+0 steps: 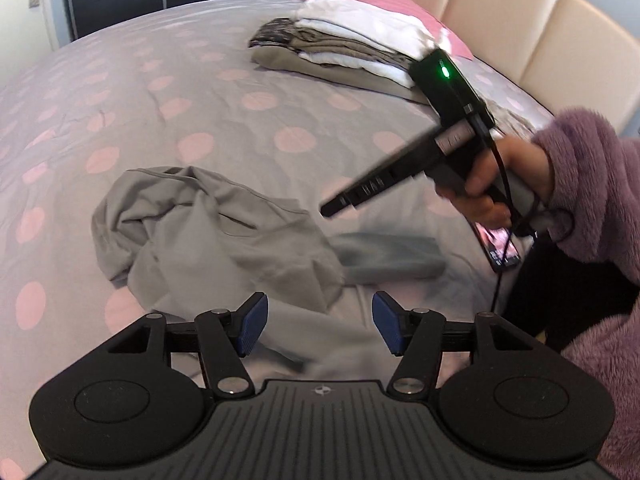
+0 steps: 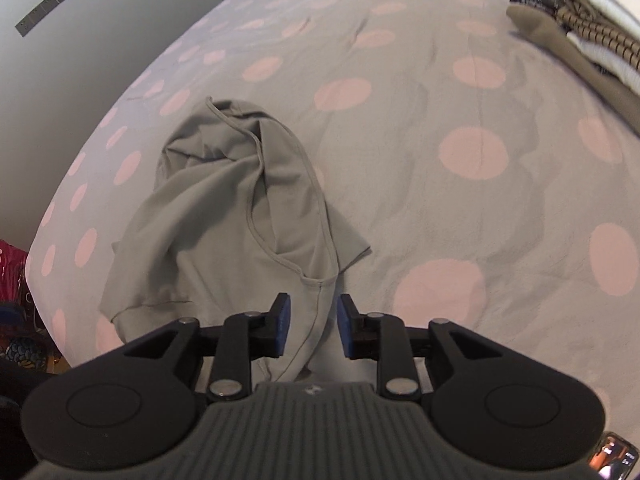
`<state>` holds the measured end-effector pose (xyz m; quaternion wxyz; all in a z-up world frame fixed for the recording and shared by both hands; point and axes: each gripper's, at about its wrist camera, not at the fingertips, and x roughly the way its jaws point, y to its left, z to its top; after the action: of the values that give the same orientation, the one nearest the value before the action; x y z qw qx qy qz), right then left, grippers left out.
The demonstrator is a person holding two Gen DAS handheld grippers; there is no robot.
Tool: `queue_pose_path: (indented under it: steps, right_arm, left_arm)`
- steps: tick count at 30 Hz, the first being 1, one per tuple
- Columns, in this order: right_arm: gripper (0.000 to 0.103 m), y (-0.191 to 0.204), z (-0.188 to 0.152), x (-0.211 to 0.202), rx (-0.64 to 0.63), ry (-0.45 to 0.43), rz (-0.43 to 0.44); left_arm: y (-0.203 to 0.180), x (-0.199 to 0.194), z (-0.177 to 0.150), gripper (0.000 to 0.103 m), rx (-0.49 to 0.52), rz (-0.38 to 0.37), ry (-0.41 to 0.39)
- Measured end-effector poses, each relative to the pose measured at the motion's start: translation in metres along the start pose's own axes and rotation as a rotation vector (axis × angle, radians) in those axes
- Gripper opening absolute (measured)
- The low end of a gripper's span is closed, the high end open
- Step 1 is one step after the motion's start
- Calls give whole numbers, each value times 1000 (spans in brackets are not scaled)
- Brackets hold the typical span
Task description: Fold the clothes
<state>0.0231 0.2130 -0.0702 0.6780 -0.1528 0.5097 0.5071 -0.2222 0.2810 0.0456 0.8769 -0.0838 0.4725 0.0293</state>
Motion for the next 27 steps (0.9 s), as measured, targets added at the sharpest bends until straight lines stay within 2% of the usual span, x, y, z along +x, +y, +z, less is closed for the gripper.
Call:
queue_pose_path:
  steps: [8,15,17,19,21,23,27]
  right_arm:
    - [36,-7,0,35,26,87,4]
    - [35,-4,-4,45,20,114,15]
    - [34,-3,-4,45,17,117,18]
    - [26,-3,-4,45,15,119,22]
    - [23,-2,-4,45,8,119,25]
    - [22,-1,-4,45,-5,117,24]
    - [23,0,-5,45,-29,113,28]
  left_arm:
    - [60,30,21,56,-53,94,7]
    - [125,64,41,56,-71,209,4]
    - [144,77,44,56,-83,236,5]
    - [163,88,45,56,-94,258,5]
    - [182,98,45,55,-122,285,0]
    - [203,104,43,55,-175,284,-15]
    - [229,112,38,54,-262,235,-19]
